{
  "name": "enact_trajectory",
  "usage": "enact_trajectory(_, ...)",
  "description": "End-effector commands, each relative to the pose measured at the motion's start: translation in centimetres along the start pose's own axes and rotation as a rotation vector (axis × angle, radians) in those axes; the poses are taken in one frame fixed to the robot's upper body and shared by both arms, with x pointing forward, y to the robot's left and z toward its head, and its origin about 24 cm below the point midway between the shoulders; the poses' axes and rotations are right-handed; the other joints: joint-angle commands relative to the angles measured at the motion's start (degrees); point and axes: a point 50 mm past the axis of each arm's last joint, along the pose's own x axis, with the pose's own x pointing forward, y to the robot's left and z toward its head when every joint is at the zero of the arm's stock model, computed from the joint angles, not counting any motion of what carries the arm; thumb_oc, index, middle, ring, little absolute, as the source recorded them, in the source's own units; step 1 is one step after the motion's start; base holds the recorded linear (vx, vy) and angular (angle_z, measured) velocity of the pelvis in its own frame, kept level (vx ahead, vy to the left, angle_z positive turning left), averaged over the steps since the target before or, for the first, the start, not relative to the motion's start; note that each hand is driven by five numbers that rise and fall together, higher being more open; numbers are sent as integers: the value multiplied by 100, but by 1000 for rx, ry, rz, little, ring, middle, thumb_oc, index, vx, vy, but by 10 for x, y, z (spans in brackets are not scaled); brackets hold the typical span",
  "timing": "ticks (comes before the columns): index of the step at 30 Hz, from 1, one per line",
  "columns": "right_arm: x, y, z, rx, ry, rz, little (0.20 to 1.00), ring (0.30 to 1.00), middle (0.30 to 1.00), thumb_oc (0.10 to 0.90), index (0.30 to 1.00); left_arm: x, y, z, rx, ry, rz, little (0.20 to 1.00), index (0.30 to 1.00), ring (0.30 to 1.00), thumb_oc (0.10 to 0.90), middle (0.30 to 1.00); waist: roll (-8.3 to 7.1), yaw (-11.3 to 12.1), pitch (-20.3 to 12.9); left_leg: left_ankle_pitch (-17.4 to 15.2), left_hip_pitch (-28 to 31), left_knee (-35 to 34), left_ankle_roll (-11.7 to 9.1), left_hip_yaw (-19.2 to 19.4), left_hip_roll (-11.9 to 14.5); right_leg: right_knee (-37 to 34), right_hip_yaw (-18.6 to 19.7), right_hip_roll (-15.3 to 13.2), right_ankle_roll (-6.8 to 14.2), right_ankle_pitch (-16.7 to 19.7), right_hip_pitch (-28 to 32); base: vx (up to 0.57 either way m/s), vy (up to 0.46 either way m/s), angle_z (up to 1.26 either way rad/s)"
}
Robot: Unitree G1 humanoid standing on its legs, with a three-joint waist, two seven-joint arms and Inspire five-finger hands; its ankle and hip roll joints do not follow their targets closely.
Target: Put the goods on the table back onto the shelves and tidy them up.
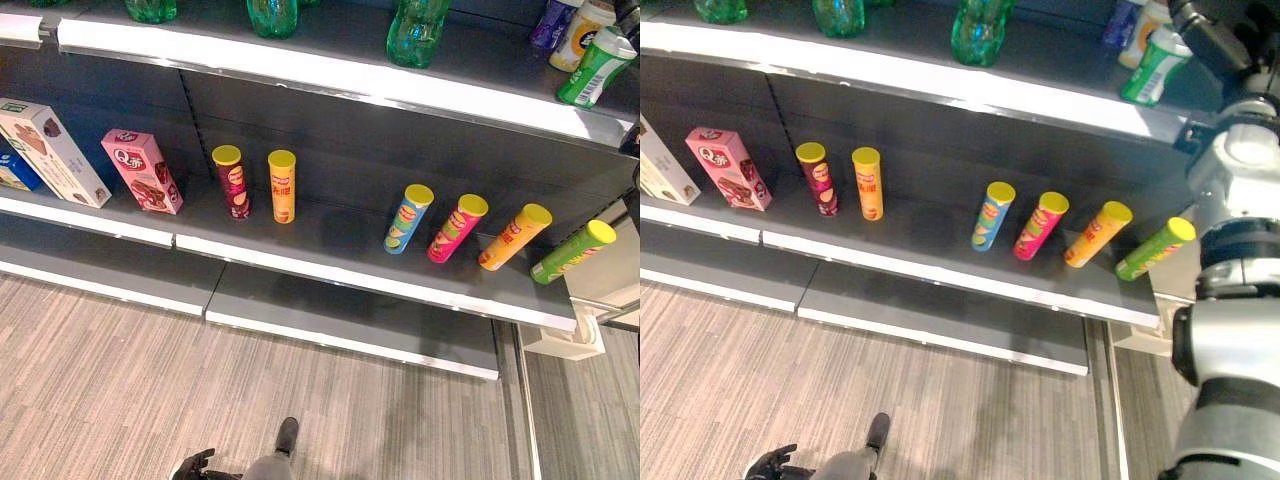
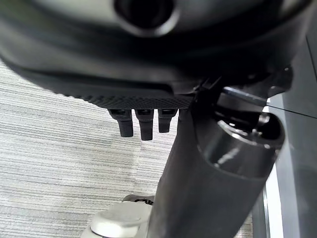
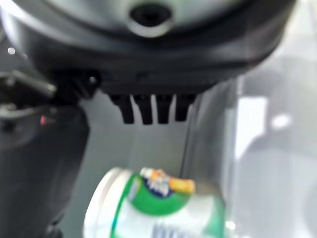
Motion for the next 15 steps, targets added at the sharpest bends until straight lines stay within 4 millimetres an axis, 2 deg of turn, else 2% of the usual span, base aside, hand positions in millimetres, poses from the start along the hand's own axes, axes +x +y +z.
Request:
enact_trajectory(1, 2, -13, 77, 128, -281, -24, 900, 900, 900, 800, 900, 0, 15, -5, 71, 14, 30, 900, 900, 900, 800, 900, -221, 91, -288, -1086, 563, 23, -451, 33, 168, 40, 33, -239, 335, 208, 15, 0, 0, 0)
enact_trajectory(7, 6, -35, 88, 256, -263, -80, 900, 900, 900, 800, 900, 0, 14, -7, 81, 19, 18, 900, 900, 900, 800, 900, -220, 227, -311, -1075, 513, 23, -464, -48, 121, 40, -69, -273, 381, 213, 27, 27, -6, 4)
enact_trajectory(15, 7, -45, 91, 236, -255, -95, 900, 900, 900, 800, 900, -1, 15, -9, 82, 21, 13, 900, 900, 900, 800, 900, -217, 374, -353, -1060, 431, 23, -450, -154, 61, 40, -156, -304, 412, 217, 17, 30, -2, 14)
